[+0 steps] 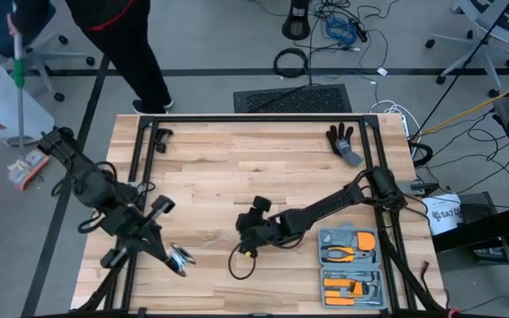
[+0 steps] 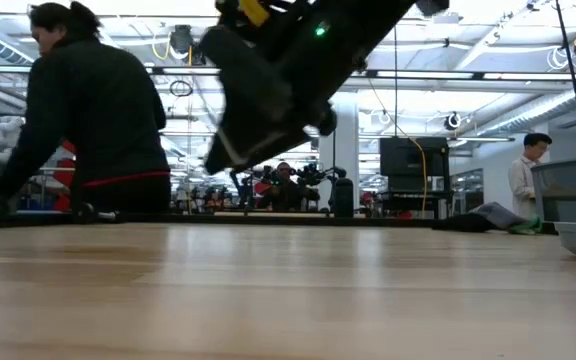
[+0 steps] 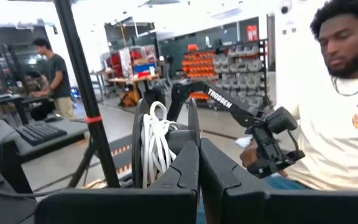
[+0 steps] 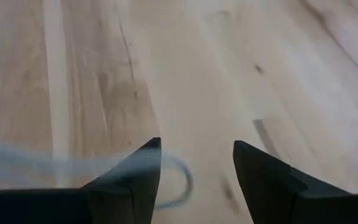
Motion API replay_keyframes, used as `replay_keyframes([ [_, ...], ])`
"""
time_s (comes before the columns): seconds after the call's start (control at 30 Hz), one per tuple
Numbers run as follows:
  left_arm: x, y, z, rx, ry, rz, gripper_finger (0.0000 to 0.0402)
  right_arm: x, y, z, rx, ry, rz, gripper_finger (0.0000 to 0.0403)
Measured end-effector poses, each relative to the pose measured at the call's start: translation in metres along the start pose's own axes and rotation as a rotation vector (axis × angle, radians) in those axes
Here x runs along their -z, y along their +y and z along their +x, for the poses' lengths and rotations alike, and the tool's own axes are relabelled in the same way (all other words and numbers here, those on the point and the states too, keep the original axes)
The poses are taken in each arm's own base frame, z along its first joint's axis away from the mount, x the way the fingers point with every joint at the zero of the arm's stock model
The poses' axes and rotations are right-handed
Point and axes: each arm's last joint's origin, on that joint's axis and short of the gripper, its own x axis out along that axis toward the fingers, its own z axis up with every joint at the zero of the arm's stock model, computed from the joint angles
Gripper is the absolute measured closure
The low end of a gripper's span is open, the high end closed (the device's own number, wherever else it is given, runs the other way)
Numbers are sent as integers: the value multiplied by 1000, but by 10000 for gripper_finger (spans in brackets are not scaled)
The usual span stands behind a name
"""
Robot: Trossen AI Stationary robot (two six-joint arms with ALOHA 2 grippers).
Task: Coil cords
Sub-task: Coil the white cable wire onto the spool
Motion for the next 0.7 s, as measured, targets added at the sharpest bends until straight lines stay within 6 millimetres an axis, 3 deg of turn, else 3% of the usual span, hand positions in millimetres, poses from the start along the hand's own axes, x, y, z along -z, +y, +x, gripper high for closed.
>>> replay_keyframes([
  [0.23, -4, -6, -5, -14, -12, 7, 400, -3, -8, -36, 22, 101, -62, 216],
  [0.7, -7, -11, -7, -31, -20, 18, 400, 9, -41, -104, 273, 309, -72, 216],
])
